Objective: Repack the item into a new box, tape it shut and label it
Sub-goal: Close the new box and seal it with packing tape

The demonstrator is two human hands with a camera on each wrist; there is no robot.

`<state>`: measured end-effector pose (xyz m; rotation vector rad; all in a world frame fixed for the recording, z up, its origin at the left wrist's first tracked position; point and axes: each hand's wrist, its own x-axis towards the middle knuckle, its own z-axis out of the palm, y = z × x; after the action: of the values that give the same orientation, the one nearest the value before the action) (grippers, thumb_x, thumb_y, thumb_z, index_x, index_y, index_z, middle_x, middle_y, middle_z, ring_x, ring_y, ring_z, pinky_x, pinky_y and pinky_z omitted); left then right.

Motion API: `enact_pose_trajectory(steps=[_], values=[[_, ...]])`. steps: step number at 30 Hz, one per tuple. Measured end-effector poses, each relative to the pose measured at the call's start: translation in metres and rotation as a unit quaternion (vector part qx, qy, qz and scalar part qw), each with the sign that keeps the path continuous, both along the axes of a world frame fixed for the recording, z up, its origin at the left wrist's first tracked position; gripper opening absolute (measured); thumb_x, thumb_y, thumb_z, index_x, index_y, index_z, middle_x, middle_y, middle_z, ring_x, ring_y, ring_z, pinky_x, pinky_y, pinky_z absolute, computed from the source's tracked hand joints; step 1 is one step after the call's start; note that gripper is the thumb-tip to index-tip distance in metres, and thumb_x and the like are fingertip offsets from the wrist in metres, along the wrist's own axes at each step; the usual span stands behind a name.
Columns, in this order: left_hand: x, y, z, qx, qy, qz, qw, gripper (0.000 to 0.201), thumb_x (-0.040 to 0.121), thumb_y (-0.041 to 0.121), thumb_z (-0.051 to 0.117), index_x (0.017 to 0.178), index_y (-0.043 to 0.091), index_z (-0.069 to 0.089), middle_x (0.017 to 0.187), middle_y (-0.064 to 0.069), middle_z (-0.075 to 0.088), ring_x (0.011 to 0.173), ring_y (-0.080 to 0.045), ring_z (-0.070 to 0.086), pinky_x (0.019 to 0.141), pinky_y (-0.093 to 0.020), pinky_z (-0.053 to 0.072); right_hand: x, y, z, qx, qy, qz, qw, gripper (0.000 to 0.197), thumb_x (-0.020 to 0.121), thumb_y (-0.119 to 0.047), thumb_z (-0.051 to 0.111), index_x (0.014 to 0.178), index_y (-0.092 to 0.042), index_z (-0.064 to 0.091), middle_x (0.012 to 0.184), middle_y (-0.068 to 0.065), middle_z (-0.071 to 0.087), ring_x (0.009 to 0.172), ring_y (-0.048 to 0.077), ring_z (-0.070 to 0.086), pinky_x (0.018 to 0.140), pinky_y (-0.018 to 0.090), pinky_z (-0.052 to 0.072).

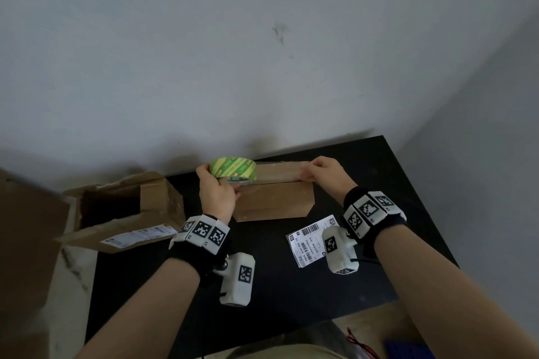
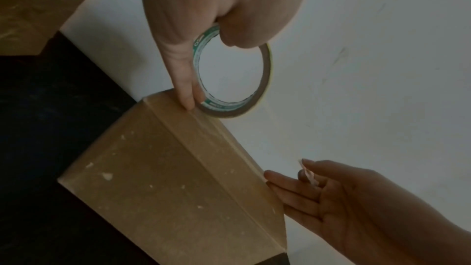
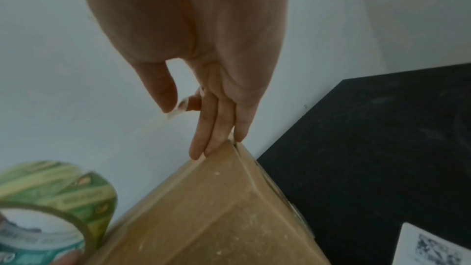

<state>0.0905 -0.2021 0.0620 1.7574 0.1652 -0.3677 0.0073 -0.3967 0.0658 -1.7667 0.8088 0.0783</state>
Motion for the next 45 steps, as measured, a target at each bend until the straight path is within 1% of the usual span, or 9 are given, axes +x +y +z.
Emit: enact_pose_trajectory(steps=[5,9,15,21,28,35,39,42,45], values=[[0.000,0.002,-0.005,0.025,-0.016,-0.012,0.999,0.037,0.095,-0.002,0.034,0.123,0.023,0.032,0.120,-0.015,0.050,0.088,-0.024,0.066,0.072,-0.035,0.056,-0.004,-0.003,-0.001,0.127,-0.030,-0.054,0.990,0.002,0.092,-0.011,0.055,0.091,-0.010,0.054,0.112,0.018,0.064,0.101,0.023,0.064,0.092,0.032,0.050],[-0.002,0.003,-0.008,0.052,-0.041,-0.039,0.997,0.044,0.088,-0.010,0.039,0.111,0.028,0.033,0.112,-0.012,0.053,0.093,-0.029,0.065,0.074,-0.036,0.057,-0.010,-0.007,-0.002,0.212,-0.058,-0.105,0.970,0.014,0.095,-0.007,0.049,0.107,-0.002,0.051,0.113,0.022,0.063,0.104,0.027,0.064,0.094,0.035,0.049],[-0.001,-0.003,-0.007,0.154,-0.092,-0.090,0.980,0.036,0.089,0.001,0.048,0.112,0.026,0.034,0.100,-0.007,0.057,0.092,-0.032,0.064,0.077,-0.050,0.056,-0.017,-0.006,-0.014,0.233,-0.085,-0.170,0.954,0.016,0.096,-0.005,0.045,0.111,0.000,0.049,0.113,0.020,0.061,0.095,0.021,0.066,0.081,0.027,0.052],[-0.003,-0.011,0.007,0.240,-0.128,-0.141,0.952,0.038,0.091,0.003,0.047,0.125,0.015,0.035,0.095,-0.003,0.054,0.080,-0.021,0.053,0.068,-0.033,0.042,-0.016,-0.008,-0.023,0.265,-0.084,-0.237,0.931,0.018,0.095,-0.001,0.045,0.113,0.000,0.048,0.103,0.015,0.060,0.095,0.022,0.065,0.080,0.030,0.053],[-0.002,-0.014,0.010,0.260,-0.148,-0.167,0.939,0.037,0.091,0.002,0.046,0.125,0.015,0.037,0.094,-0.003,0.054,0.077,-0.021,0.052,0.065,-0.032,0.038,-0.010,-0.010,-0.035,0.239,-0.021,-0.264,0.934,0.013,0.092,-0.001,0.051,0.105,0.000,0.055,0.110,0.019,0.059,0.103,0.027,0.061,0.081,0.032,0.053],[0.006,-0.008,-0.001,0.234,-0.140,-0.166,0.948,0.033,0.093,0.006,0.045,0.121,0.024,0.040,0.096,-0.003,0.058,0.085,-0.030,0.064,0.077,-0.045,0.055,-0.001,-0.007,-0.047,0.214,0.059,-0.221,0.950,0.035,0.089,-0.017,0.061,0.118,0.002,0.054,0.112,0.019,0.064,0.097,0.025,0.064,0.078,0.031,0.053],[0.011,-0.004,-0.007,0.202,-0.120,-0.159,0.959,0.036,0.092,0.009,0.049,0.111,0.038,0.039,0.098,-0.006,0.061,0.087,-0.032,0.066,0.080,-0.049,0.055,-0.002,-0.016,-0.053,0.058,0.097,-0.151,0.982,0.063,0.083,-0.029,0.068,0.133,-0.004,0.041,0.122,0.015,0.057,0.105,0.022,0.058,0.091,0.033,0.050],[0.013,-0.003,-0.008,0.190,-0.109,-0.167,0.961,0.035,0.091,0.011,0.051,0.106,0.041,0.041,0.097,-0.006,0.061,0.084,-0.030,0.066,0.079,-0.050,0.056,-0.004,-0.017,-0.038,-0.025,-0.026,-0.094,0.995,0.059,0.084,-0.027,0.068,0.134,-0.008,0.043,0.131,0.009,0.053,0.121,0.020,0.051,0.097,0.027,0.042],[0.015,-0.003,-0.005,0.168,-0.085,-0.170,0.967,0.032,0.092,0.011,0.051,0.109,0.037,0.045,0.093,-0.004,0.061,0.080,-0.027,0.068,0.073,-0.048,0.058,0.001,-0.010,-0.019,-0.067,-0.064,0.074,0.993,0.092,0.070,-0.035,0.080,0.144,-0.013,0.029,0.147,0.005,0.036,0.135,0.019,0.034,0.108,0.032,0.031]])
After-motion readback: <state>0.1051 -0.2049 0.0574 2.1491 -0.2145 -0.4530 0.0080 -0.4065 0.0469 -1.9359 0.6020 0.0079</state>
